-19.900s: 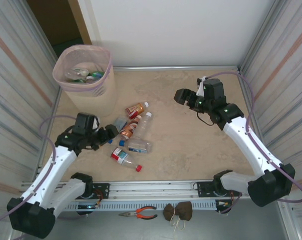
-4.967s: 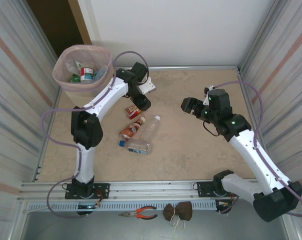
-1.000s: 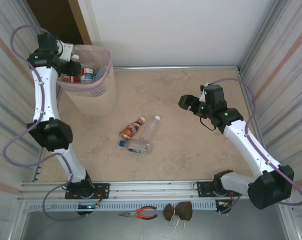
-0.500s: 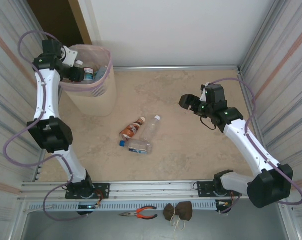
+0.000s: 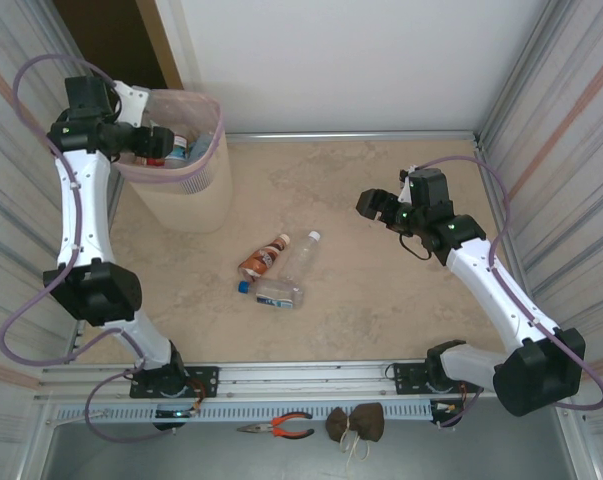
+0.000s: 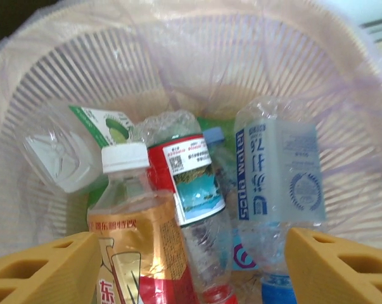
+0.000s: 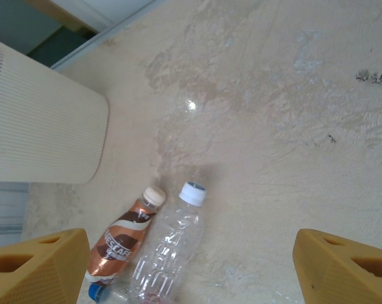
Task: Put the plastic bottles in the bin
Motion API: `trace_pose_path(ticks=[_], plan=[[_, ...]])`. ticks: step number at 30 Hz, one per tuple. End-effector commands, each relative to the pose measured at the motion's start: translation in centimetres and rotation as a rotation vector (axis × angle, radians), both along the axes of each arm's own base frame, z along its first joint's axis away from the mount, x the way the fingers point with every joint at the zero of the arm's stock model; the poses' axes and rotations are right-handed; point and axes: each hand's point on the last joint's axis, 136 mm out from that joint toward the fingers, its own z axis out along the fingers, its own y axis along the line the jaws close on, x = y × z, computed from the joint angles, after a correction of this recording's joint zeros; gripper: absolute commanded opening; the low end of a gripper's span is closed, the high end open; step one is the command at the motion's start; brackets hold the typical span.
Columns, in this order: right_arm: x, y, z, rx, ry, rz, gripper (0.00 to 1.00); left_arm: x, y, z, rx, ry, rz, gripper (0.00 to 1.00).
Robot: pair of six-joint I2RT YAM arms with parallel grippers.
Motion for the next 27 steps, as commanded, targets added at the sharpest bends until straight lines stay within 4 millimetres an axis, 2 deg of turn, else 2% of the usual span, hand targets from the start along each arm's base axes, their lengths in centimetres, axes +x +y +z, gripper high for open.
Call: trace_pose_path(ticks=[1,6,9,12,21,25,27], plan=[[0.1,-0.3,1.4,-0.005,-0.039,0.006,0.83,0.4,-0.5,3.0,-0.058,-0.078,-0.012,0.72],[0.0,-0.3,1.4,-0.004,-0.038,0.004,0.83,2.0,-1.0,2.3,-0.088,-0.061,-0.020,0.59],[-0.1,-0.4,1.3,-0.006,-0.036,0.002,0.83,2.9,-0.9,0.8,-0.077,-0.025,-0.010,0.53],[-0.2,-0.6,1.6,-0.010,-0.040,-0.004,0.83,3.4,0.2,-1.0,-0.049,0.027,0.036,0.46],[-0.5,-0.7,1.6,-0.006,-0.039,-0.007,0.83,2.6,1.6,-7.1,-0.025,0.184,0.081,0.39],[-0.6,-0.6,1.8,-0.001,-0.043,-0.006,0.82,2.0,2.4,-8.8,-0.048,0.228,0.111,0.38],[-0.6,-0.7,2.0,0.001,-0.047,-0.009,0.82,1.8,2.4,-9.1,-0.055,0.236,0.113,0.37]])
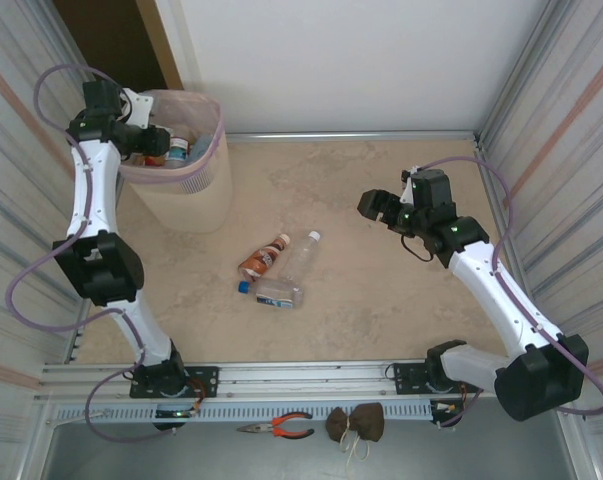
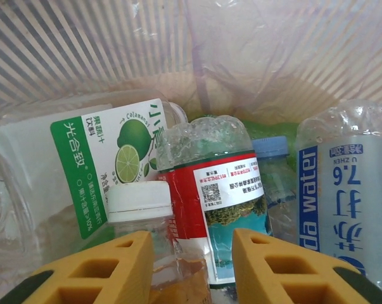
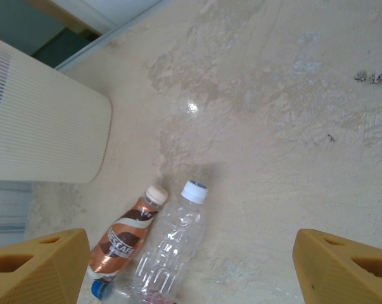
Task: Put the plastic bottles in the bin
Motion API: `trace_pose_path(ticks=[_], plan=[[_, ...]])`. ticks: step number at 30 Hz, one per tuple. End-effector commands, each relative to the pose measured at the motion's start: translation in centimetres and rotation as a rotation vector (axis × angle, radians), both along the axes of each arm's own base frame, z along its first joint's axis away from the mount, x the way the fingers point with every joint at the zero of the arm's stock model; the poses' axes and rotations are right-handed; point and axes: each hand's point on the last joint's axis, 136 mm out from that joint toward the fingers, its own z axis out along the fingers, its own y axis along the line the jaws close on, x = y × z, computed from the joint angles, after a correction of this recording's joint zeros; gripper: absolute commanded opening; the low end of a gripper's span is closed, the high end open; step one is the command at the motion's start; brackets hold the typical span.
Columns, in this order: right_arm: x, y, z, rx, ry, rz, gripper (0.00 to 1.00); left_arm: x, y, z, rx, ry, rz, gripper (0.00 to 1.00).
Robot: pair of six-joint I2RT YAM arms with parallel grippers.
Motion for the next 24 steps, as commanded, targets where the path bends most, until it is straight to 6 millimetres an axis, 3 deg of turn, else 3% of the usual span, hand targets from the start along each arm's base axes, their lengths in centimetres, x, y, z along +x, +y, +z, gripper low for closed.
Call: trace_pose_path(ticks=[1,4,11,15,20,24], plan=[[-0.1,-0.5,1.5,0.000,-0.038,-0.010,0.82,-2.8,0.4,-2.4,-0.027,0.133,0.035,0.36],[-0.2,-0.5,1.7,0.007,-0.039,-0.014,0.82,-2.9,-0.1,-0.9,-0.049,0.092,0.021,0.36],[-0.4,-0.6,2.2,0.011,-0.045,-0.021,0.82,-3.9,-2.0,5.6,-0.118,-0.063,-0.032,0.40],[-0.6,-0.7,2.4,0.005,-0.050,-0.027,0.82,-5.2,-3.3,8.4,-0.161,-0.121,-0.068,0.41],[-0.7,-0.9,2.5,-0.001,-0.048,-0.034,0.82,-7.3,-6.1,10.1,-0.206,-0.139,-0.142,0.42],[-0.7,-1.0,2.7,-0.007,-0.054,-0.034,0.82,-9.1,-9.3,10.0,-0.192,-0.120,-0.208,0.42]])
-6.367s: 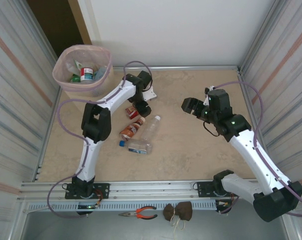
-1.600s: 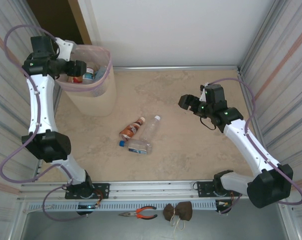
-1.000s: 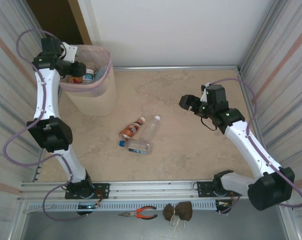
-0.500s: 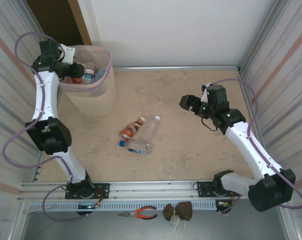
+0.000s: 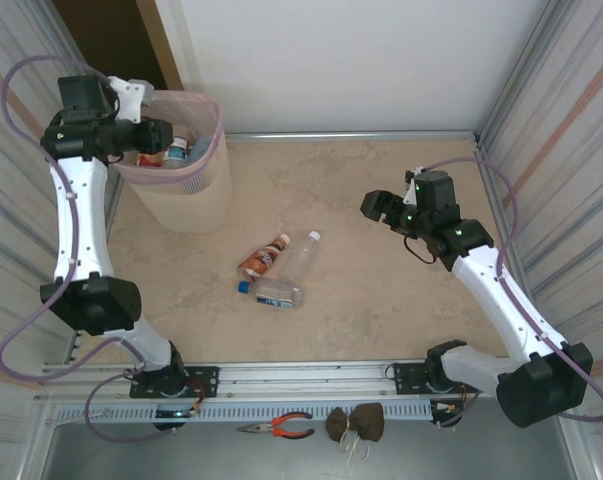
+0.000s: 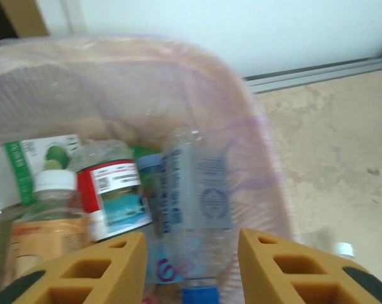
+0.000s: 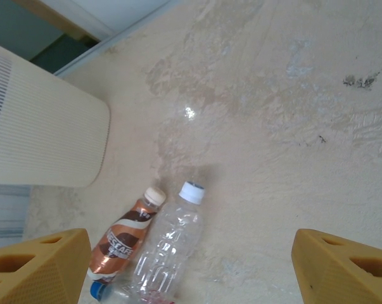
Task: Put the plastic bottles in the bin
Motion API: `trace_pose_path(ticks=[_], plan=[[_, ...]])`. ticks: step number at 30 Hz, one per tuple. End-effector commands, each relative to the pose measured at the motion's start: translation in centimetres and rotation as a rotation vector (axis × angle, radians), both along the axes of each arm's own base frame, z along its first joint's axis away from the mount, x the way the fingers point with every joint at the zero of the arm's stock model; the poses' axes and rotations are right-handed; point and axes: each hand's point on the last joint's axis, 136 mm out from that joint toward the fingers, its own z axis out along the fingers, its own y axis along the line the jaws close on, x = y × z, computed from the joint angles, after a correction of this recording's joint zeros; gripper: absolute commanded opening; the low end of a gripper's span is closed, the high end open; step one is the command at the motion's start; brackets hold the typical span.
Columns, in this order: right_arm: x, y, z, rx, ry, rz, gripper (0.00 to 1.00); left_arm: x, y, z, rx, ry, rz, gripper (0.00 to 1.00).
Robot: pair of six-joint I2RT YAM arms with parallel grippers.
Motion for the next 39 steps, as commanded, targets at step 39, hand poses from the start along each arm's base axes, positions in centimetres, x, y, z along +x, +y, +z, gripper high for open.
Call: trace_pose_path(ticks=[39], plan=[[-1.4,-1.3,1.1,-0.026,-0.022,-0.032,0.82,-13.2,-17.9,-28.0,0.477,0.682,-0.417,0.79]])
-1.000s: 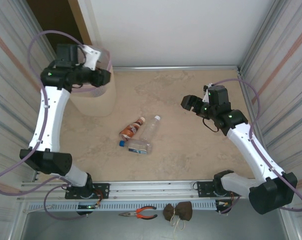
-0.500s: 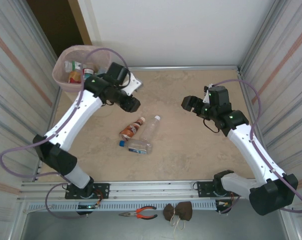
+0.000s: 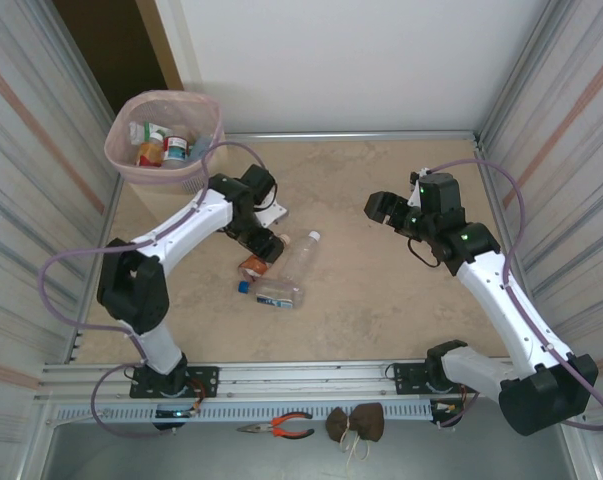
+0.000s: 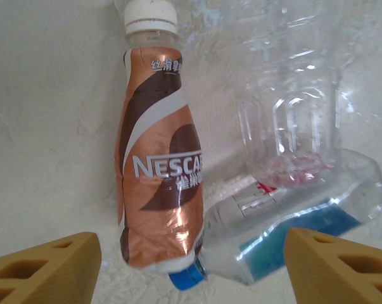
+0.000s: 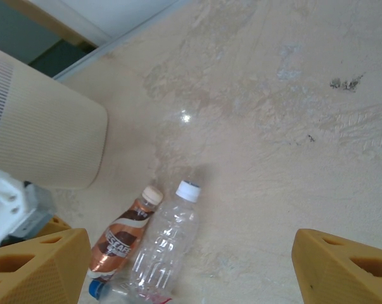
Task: Put the plastic bottles in the bin
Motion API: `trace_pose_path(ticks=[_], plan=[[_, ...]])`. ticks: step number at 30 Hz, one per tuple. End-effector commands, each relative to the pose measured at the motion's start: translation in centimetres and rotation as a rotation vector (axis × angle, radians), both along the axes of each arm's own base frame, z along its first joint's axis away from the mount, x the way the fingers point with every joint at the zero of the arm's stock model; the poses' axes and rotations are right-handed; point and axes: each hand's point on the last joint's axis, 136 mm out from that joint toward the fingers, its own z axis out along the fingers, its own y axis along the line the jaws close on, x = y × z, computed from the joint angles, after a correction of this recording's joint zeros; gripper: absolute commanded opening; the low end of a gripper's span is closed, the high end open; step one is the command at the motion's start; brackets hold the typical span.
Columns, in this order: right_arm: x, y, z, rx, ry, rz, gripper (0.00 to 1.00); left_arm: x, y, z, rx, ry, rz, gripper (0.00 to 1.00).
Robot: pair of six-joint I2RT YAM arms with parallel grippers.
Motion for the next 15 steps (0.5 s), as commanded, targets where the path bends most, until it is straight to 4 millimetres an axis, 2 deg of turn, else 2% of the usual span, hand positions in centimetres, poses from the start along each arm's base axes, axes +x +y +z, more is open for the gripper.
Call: trace_pose_path(ticks=[1,9,15], plan=[[-0.5,-0.6,0.3,-0.014,-0.010,-0.012,0.82,0.2,-0.1,-2.4,0.033,0.020,-0.006,0.81],[-0.6,-0.7,0.1,-0.017,-0.007,-0.017,0.82,0.6,0.4,-6.3,0.090,0.068,-0.008,0.83],[-0.5,-0.6,-0.1,-0.019,-0.002,-0.016,0.82,0.7,1.0,-8.3,0.113,0.099,0.005,0.84]])
